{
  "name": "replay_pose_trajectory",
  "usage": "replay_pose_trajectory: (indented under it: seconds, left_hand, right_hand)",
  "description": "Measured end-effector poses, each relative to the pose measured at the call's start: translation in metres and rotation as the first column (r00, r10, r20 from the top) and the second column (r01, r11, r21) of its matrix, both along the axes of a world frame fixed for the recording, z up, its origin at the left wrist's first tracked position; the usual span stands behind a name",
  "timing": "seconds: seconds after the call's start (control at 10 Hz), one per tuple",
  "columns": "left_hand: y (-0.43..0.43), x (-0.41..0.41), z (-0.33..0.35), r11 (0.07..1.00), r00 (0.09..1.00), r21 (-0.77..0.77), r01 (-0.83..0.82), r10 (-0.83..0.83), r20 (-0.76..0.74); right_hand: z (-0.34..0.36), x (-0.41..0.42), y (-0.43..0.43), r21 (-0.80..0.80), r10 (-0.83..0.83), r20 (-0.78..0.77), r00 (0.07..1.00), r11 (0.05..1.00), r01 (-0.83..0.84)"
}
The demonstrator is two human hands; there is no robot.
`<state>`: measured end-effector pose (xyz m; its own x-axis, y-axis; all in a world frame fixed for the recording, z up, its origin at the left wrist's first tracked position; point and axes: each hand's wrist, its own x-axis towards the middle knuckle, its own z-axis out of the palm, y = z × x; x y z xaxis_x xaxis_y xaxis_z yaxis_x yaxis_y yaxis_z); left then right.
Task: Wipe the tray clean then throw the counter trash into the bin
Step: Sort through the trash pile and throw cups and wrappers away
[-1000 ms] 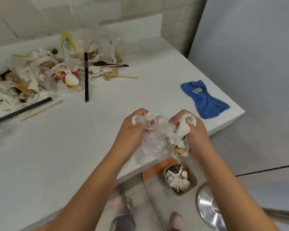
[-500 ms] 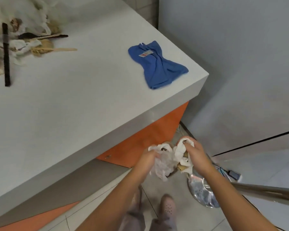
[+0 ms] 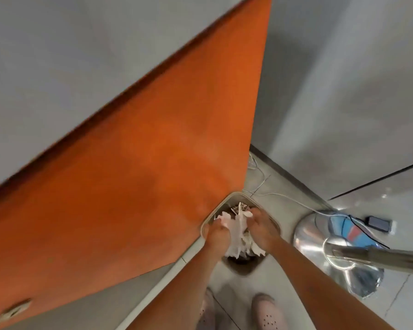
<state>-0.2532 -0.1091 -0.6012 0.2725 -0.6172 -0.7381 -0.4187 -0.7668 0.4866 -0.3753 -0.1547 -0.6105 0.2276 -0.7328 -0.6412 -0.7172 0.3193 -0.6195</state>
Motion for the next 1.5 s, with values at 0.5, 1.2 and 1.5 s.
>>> replay_pose_trajectory:
  seconds: [0.5,1.2,1.5]
  left_hand:
    - [0.003,-0.015,-0.165,0.734,0.672,0.158,0.661,-0.672,0.311]
    - [0.03,0.006,0.276,0.928,0.998,-0.367,0.063,-0.064,0.009]
    - [0.11,0.065,0.507,0.651,0.936,-0.738,-0.178,0.344,0.077]
  right_hand:
    - [-0.15,0.0,0.013,0.085,0.449,-0.436,0.78,0.883,-0.461]
    - [0.267,0.004,0.012,-0.309,0.268,-0.075,0.96,0.909,-0.278]
    - [0.509,0.081,0.039,-0.535,0.516,0.308,0.799,0.789,-0.303]
